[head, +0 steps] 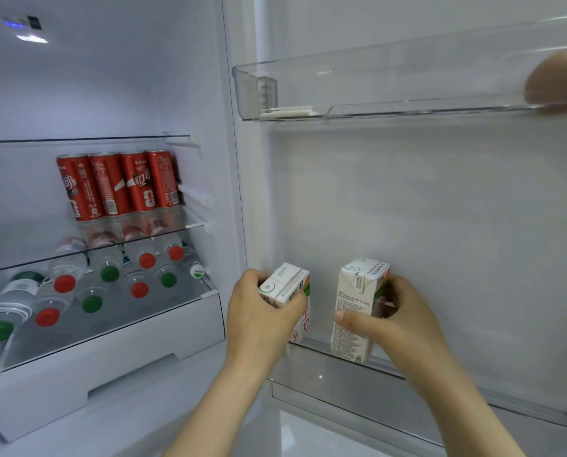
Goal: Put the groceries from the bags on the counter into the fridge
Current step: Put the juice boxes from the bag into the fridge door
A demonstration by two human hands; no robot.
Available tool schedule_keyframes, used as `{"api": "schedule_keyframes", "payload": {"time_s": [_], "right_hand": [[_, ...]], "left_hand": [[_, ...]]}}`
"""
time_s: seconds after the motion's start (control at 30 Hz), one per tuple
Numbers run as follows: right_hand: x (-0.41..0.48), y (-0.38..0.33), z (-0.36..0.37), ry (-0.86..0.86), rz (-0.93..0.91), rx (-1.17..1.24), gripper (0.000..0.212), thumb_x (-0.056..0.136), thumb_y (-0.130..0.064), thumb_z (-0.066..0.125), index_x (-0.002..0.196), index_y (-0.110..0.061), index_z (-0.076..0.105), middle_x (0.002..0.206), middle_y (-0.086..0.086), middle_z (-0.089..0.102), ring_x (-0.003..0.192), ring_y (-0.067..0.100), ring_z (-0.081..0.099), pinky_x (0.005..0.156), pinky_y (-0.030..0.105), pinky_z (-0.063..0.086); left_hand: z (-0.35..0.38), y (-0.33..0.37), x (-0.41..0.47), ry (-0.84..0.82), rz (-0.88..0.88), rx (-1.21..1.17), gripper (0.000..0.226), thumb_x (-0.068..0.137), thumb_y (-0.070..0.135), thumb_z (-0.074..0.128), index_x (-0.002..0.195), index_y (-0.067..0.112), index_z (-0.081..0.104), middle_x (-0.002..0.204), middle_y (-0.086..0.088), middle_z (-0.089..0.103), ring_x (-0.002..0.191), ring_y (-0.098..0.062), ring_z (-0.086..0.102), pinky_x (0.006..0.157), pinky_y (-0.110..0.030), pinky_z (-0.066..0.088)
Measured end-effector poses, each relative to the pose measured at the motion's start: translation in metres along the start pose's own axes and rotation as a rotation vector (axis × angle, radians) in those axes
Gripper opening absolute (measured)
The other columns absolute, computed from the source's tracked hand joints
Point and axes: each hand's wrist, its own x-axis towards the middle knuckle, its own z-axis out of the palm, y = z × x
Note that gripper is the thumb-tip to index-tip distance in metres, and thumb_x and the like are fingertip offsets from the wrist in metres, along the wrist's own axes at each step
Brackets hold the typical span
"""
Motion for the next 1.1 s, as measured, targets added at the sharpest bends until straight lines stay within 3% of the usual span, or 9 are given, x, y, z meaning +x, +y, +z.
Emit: {"api": "schedule_keyframes", "payload": {"time_s": [0.23, 0.43, 0.63, 0.73, 0.93, 1.1], "right_hand": [[0.000, -0.002, 0.000, -0.008, 0.012, -0.014, 0.055, 0.058, -0.023, 0.091, 0.102, -0.029, 0.059, 0.092, -0.014, 0.070, 0.078, -0.005, 0.064, 0.064, 0.020, 0.047], [-0.002, -0.002, 0.001, -0.007, 0.027, -0.023, 0.055, 0.057, -0.022, 0.091, 0.101, -0.029, 0.059, 0.091, -0.014, 0.070, 0.077, -0.004, 0.064, 0.063, 0.021, 0.048], [-0.003, -0.005, 0.002, -0.007, 0.032, -0.039, 0.051, 0.061, -0.016, 0.088, 0.101, -0.029, 0.058, 0.092, -0.014, 0.069, 0.077, -0.004, 0.064, 0.063, 0.019, 0.047], [-0.003, -0.005, 0.002, -0.019, 0.037, -0.056, 0.052, 0.061, -0.017, 0.088, 0.102, -0.029, 0.058, 0.092, -0.015, 0.069, 0.074, -0.007, 0.063, 0.061, 0.016, 0.047], [-0.005, -0.005, 0.003, -0.028, 0.041, -0.109, 0.050, 0.061, -0.013, 0.086, 0.097, -0.031, 0.056, 0.092, -0.016, 0.067, 0.074, -0.007, 0.063, 0.059, 0.015, 0.046], [-0.004, -0.002, 0.003, -0.026, 0.056, -0.177, 0.053, 0.065, -0.007, 0.081, 0.106, -0.027, 0.053, 0.098, -0.009, 0.063, 0.082, 0.000, 0.060, 0.057, 0.012, 0.043]], "left_hand": [[0.006, -0.018, -0.003, -0.008, 0.077, 0.077, 0.042, 0.071, 0.018, 0.077, 0.105, 0.025, 0.055, 0.102, 0.010, 0.047, 0.090, 0.008, 0.048, 0.071, 0.005, 0.032], [0.006, -0.023, -0.004, -0.049, 0.141, 0.055, 0.032, 0.075, 0.016, 0.075, 0.100, 0.033, 0.063, 0.104, 0.014, 0.046, 0.098, -0.003, 0.053, 0.074, -0.004, 0.040], [-0.012, -0.022, -0.007, -0.214, 0.186, 0.042, 0.027, 0.085, 0.032, 0.067, 0.111, 0.033, 0.068, 0.106, 0.011, 0.048, 0.093, 0.009, 0.049, 0.074, 0.000, 0.036], [-0.023, -0.019, 0.003, -0.333, 0.148, 0.059, 0.032, 0.084, 0.032, 0.068, 0.117, 0.032, 0.066, 0.101, 0.008, 0.049, 0.088, 0.007, 0.050, 0.072, -0.001, 0.036], [-0.013, -0.017, 0.000, -0.180, 0.143, 0.081, 0.043, 0.073, 0.043, 0.076, 0.113, 0.031, 0.069, 0.092, 0.009, 0.048, 0.079, 0.007, 0.051, 0.068, -0.002, 0.036], [-0.016, -0.028, -0.008, -0.203, 0.275, 0.082, 0.043, 0.088, 0.046, 0.052, 0.125, 0.027, 0.062, 0.096, 0.013, 0.045, 0.094, 0.006, 0.047, 0.076, 0.000, 0.033]]}}
